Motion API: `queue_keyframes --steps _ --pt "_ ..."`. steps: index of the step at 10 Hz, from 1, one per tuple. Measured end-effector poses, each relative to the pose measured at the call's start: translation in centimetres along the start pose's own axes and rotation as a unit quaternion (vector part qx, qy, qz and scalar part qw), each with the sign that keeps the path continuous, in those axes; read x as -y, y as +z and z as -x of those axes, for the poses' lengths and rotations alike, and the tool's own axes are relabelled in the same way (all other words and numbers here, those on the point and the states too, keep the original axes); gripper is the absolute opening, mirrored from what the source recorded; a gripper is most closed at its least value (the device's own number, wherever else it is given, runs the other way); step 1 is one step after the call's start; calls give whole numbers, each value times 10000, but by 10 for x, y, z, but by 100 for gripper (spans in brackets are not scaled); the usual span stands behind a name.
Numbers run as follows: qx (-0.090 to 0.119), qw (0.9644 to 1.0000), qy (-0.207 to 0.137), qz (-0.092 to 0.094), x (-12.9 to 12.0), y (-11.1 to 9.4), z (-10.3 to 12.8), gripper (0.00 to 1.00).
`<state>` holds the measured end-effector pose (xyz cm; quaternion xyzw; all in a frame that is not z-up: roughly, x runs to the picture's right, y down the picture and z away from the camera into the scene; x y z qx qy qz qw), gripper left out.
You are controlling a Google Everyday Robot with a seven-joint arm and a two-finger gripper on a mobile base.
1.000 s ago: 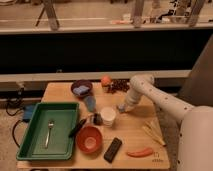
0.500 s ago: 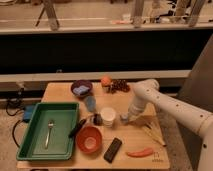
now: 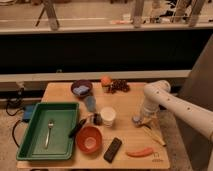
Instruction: Wipe table surface with towel
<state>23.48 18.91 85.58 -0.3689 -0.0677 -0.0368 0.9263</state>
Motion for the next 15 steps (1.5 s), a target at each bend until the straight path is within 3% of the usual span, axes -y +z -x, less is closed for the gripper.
queue_keyframes --steps 6,8,12,15 --pt "39 9990 76 -443 84 -5 -7 0" --pt "133 9987 -42 -483 100 -2 9 0" --pt "360 9965 -574 -499 105 7 69 0" --pt "427 9943 -925 -321 78 13 98 0"
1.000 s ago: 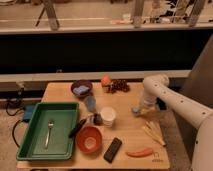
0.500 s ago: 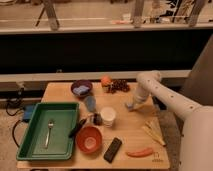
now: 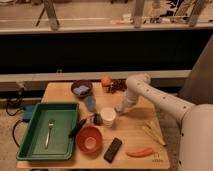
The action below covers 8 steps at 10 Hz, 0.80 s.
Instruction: Wipe table surface with towel
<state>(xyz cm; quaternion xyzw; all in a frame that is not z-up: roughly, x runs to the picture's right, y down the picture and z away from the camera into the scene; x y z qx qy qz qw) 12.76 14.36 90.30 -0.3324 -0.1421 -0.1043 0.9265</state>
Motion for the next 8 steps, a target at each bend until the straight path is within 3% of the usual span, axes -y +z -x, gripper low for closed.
queue_keyframes --steps 3,5,7,8 --pt "23 9997 61 225 -38 -5 -6 0" --pt "207 9986 39 487 -74 -12 -13 0" --pt "242 9968 -3 759 -99 -15 -15 0" --pt "232 9965 55 801 -106 -16 -21 0"
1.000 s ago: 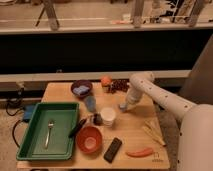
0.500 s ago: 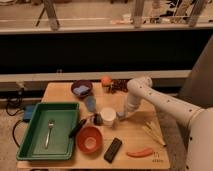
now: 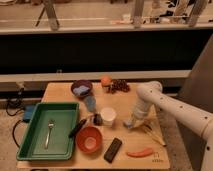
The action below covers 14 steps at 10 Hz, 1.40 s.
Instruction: Wipe table surface with towel
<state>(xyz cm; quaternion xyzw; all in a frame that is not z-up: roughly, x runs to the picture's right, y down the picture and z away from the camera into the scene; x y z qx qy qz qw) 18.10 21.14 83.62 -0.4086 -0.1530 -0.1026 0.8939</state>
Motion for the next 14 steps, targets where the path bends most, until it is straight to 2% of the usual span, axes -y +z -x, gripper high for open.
queue_keyframes --steps 2,3,6,9,10,12,14 --pt "-3 9996 273 -18 -6 -6 -25 0" --pt "-17 9993 367 -96 2 -9 -34 0" --pt "-132 9978 579 -287 52 -19 -67 0" --pt "-255 9966 635 -456 105 -25 -85 0" --pt "-269 9964 628 -501 118 -25 -87 0" --pt "-223 9967 516 -579 142 -20 -75 0" --pt "-42 9972 257 -696 155 -11 -41 0"
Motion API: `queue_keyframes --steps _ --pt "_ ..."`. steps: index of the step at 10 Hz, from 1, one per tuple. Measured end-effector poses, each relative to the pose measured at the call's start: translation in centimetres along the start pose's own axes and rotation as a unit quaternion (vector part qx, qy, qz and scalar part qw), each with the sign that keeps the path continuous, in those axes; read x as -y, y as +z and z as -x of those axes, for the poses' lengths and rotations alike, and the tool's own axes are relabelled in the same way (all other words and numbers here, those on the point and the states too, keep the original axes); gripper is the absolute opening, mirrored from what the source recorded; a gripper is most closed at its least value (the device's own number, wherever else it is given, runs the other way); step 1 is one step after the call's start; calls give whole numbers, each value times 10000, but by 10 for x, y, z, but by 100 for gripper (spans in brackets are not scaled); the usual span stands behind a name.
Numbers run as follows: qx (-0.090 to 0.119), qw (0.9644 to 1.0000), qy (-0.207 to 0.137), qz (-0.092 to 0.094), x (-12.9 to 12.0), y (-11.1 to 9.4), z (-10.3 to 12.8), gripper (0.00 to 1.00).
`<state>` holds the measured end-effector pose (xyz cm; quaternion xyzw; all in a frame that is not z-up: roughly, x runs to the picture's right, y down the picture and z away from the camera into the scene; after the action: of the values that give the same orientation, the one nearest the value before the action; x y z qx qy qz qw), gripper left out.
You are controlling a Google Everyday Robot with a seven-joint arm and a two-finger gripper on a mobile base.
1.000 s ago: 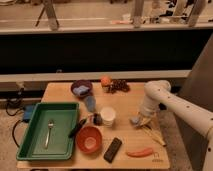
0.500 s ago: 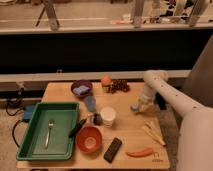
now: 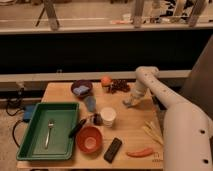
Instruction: Wipe table surface with towel
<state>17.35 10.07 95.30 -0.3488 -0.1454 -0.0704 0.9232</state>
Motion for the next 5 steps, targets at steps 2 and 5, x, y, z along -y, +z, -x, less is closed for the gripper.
queue_keyframes --steps 2,5 --pt "204 9993 -309 -101 9 11 43 0" --pt "562 9944 -862 -234 15 20 92 0"
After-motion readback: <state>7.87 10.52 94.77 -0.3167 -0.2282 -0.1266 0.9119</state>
